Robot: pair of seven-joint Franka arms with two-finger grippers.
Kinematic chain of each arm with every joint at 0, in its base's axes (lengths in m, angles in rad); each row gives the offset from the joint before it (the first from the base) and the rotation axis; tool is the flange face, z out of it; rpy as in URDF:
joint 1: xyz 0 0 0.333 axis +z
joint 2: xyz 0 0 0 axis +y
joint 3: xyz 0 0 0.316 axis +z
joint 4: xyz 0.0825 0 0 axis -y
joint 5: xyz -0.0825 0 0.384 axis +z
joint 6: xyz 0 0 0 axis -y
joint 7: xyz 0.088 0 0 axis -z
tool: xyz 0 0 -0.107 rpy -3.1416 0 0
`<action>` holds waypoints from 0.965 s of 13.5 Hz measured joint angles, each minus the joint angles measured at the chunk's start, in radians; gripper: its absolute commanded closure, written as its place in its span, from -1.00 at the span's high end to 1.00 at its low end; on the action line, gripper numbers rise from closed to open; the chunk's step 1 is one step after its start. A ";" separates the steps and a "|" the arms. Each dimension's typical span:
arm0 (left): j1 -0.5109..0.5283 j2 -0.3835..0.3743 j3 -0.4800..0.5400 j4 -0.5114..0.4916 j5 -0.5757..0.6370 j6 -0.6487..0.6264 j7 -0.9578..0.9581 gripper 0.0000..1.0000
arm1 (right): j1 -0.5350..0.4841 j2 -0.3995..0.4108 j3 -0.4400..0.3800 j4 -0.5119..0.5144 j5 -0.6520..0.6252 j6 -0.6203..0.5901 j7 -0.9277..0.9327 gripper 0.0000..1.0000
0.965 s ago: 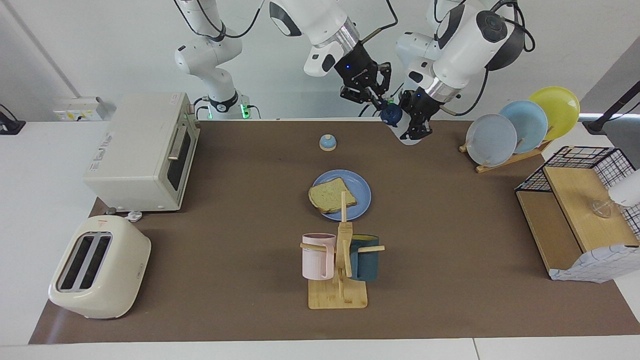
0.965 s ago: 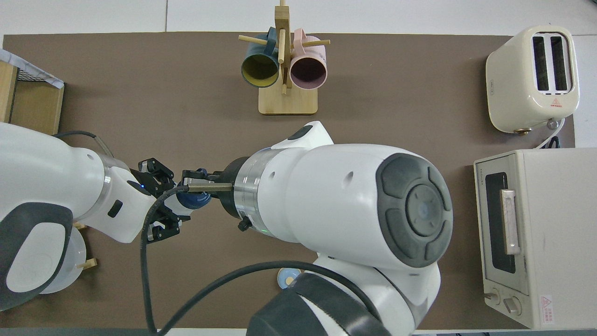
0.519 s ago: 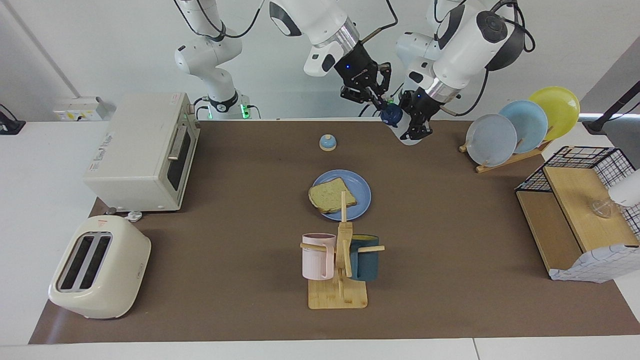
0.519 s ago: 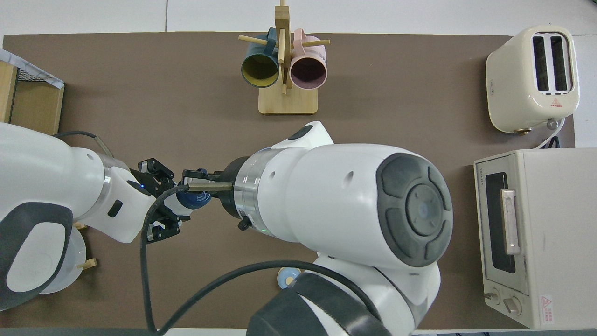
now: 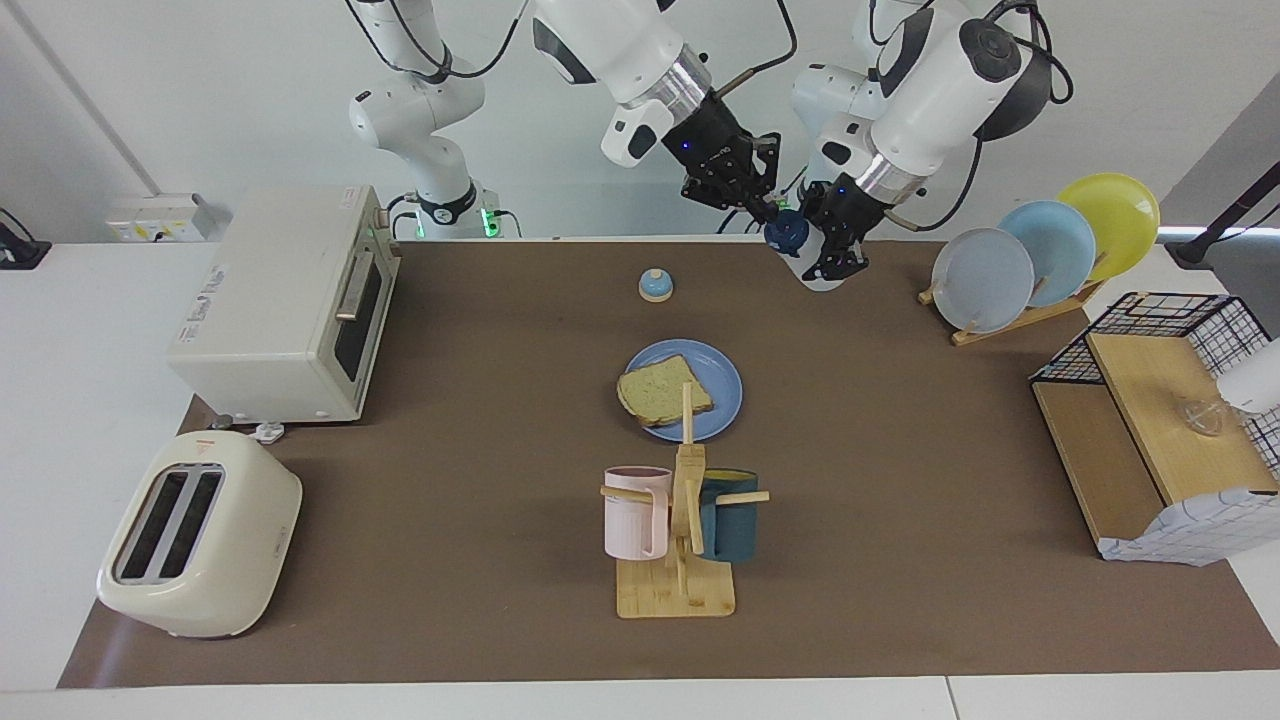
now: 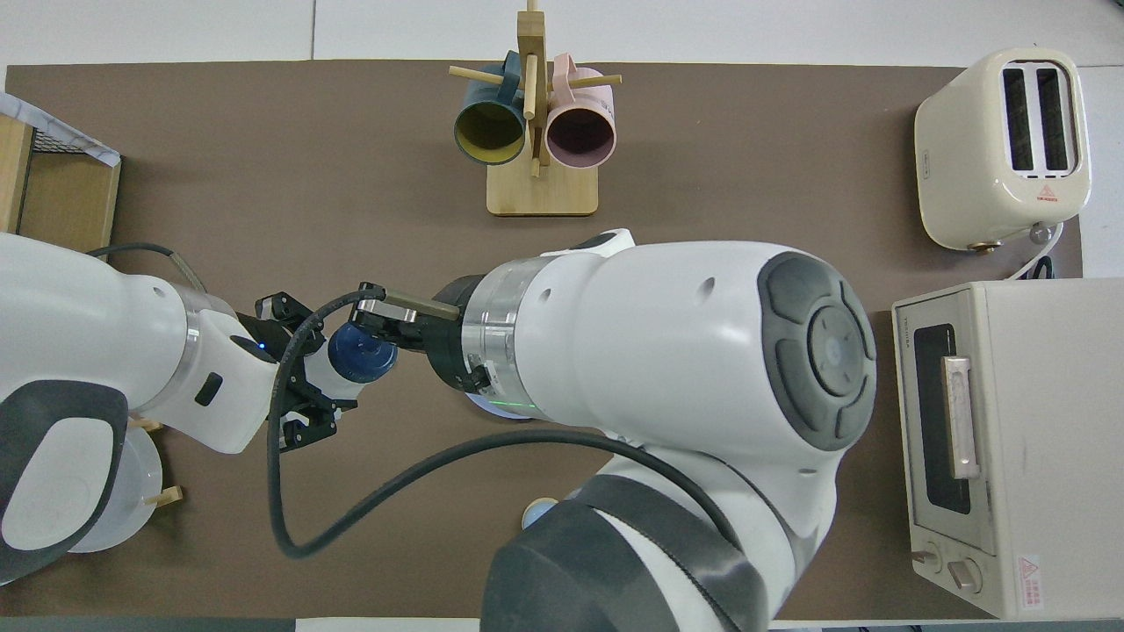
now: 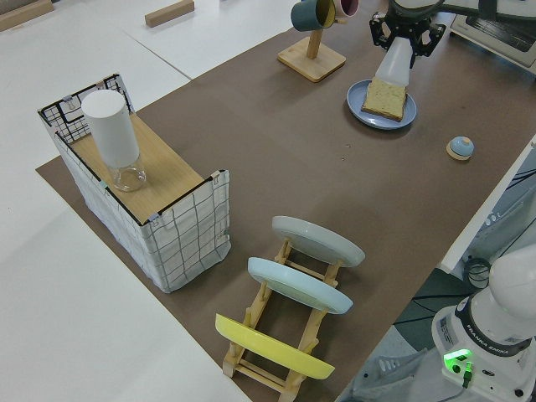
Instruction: Put bread on plate and add seasoning
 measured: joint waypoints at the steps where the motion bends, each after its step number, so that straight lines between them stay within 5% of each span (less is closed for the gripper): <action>1: 0.000 0.000 0.000 0.000 -0.002 0.003 -0.001 -1.00 | -0.008 0.000 0.000 -0.003 0.026 0.000 0.008 -1.00; 13: -0.001 0.000 -0.003 -0.006 -0.004 0.011 -0.004 -1.00 | -0.064 -0.002 -0.002 -0.052 0.131 0.079 0.054 -1.00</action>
